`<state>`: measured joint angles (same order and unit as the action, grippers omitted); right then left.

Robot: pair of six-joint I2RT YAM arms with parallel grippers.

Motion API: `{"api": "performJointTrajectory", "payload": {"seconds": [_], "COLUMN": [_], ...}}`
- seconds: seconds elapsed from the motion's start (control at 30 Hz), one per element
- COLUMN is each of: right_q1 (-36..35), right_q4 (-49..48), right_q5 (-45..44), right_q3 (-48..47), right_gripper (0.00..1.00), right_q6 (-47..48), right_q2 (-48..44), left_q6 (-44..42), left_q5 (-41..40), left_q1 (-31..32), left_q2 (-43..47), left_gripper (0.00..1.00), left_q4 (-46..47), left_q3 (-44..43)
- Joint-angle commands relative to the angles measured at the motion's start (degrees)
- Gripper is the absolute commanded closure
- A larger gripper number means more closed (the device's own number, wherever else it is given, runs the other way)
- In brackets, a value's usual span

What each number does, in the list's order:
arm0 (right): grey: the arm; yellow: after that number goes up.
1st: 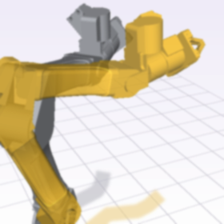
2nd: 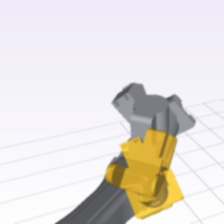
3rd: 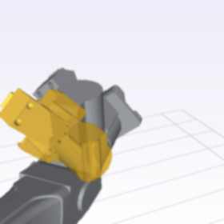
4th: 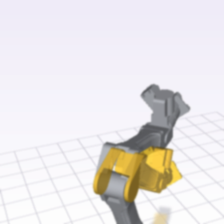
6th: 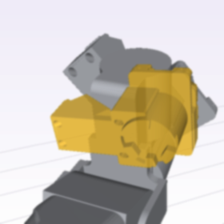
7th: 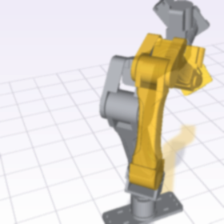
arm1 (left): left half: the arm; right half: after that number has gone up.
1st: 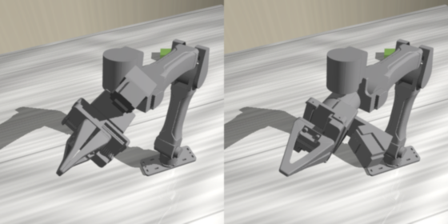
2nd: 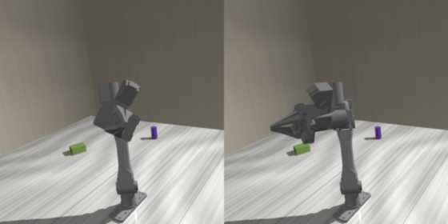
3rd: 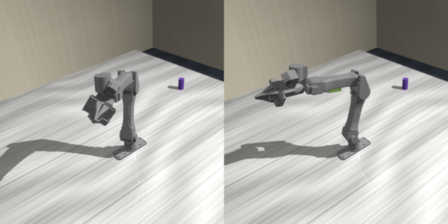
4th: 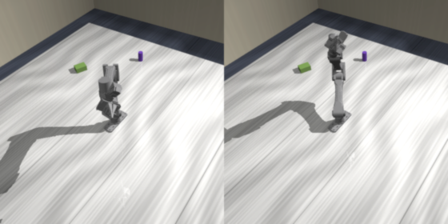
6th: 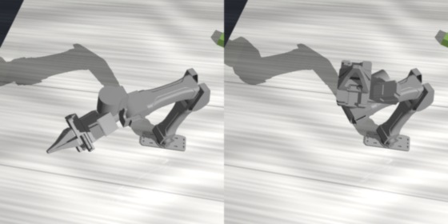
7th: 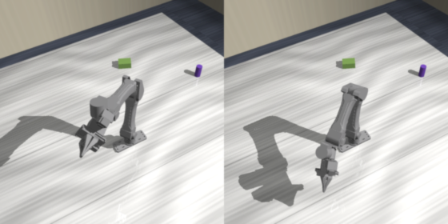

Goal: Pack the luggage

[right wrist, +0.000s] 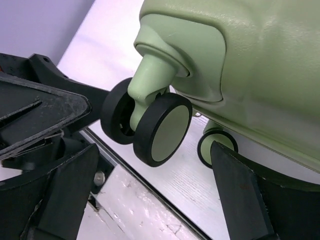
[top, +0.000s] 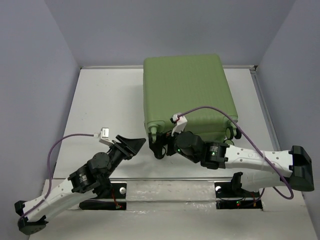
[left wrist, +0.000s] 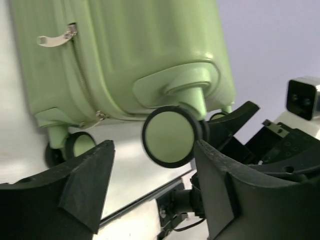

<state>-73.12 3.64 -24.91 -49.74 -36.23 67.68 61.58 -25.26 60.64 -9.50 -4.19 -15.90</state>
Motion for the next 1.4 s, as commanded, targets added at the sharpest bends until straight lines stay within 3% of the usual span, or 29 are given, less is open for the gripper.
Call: {"api": "performJointTrajectory", "payload": {"seconds": [0.0, 0.2, 0.4, 0.53, 0.57, 0.67, 0.8, 0.83, 0.87, 0.97, 1.0, 1.1, 1.17, 1.37], "right_q1": [-0.53, -1.84, -2.90, -2.90, -2.90, -2.90, -2.90, -2.90, -2.90, -2.90, -2.90, -2.90, -2.90, -2.90], "right_q4": [4.88, 22.96, 40.02, 48.46, 51.61, 54.19, 54.10, 54.10, 54.28, 55.50, 56.38, 60.95, 63.94, 67.81], "right_q5": [-1.81, -8.57, -15.34, -19.29, -21.22, -23.17, -23.26, -23.17, -23.43, -24.48, -24.75, -25.63, -25.81, -26.25], "right_q3": [-7.20, -21.24, -31.37, -37.27, -38.76, -39.56, -41.13, -41.67, -42.45, -43.95, -44.74, -48.52, -50.89, -54.14], "right_gripper": [0.01, 0.01, 0.01, 0.17, 0.29, 0.44, 0.48, 0.56, 0.73, 0.81, 0.80, 0.41, 0.24, 0.20], "right_q6": [2.13, 0.46, -4.20, -8.06, -10.42, -13.60, -12.99, -12.82, -12.38, -11.76, -11.85, -12.90, -13.51, -13.78], "right_q2": [3.68, 13.17, 21.96, 26.01, 26.53, 27.24, 28.03, 28.64, 29.00, 29.87, 30.31, 32.25, 33.30, 35.50], "left_q6": [3.62, 7.50, 8.38, 8.12, 8.03, 6.54, 4.34, 3.90, 2.59, -0.13, -0.67, -1.81, -1.64, -0.15], "left_q5": [-4.63, -2.08, -1.55, 0.38, 0.64, 2.14, 2.85, 2.84, 2.76, 2.23, 1.62, 0.82, 0.82, 0.74], "left_q1": [-0.09, -0.09, -0.09, -0.09, -0.09, -0.09, -0.09, -0.09, -0.09, -0.09, -0.09, -0.09, -0.09, -0.09], "left_q2": [3.78, 4.75, 2.03, 0.80, 0.71, 0.44, -1.13, -1.66, -2.80, -5.35, -7.44, -11.14, -11.94, -5.55], "left_gripper": [0.33, 0.47, 0.50, 0.51, 0.51, 0.51, 0.51, 0.51, 0.51, 0.51, 0.51, 0.50, 0.50, 0.51], "left_q4": [-9.87, -12.34, -7.78, -3.91, -2.86, -0.83, -0.21, -0.21, 0.31, 0.85, 0.93, 0.93, 1.11, 0.15], "left_q3": [-2.03, 2.27, 6.49, 8.87, 9.48, 10.45, 9.93, 9.66, 9.05, 7.12, 6.68, 5.09, 5.09, 7.63]}}
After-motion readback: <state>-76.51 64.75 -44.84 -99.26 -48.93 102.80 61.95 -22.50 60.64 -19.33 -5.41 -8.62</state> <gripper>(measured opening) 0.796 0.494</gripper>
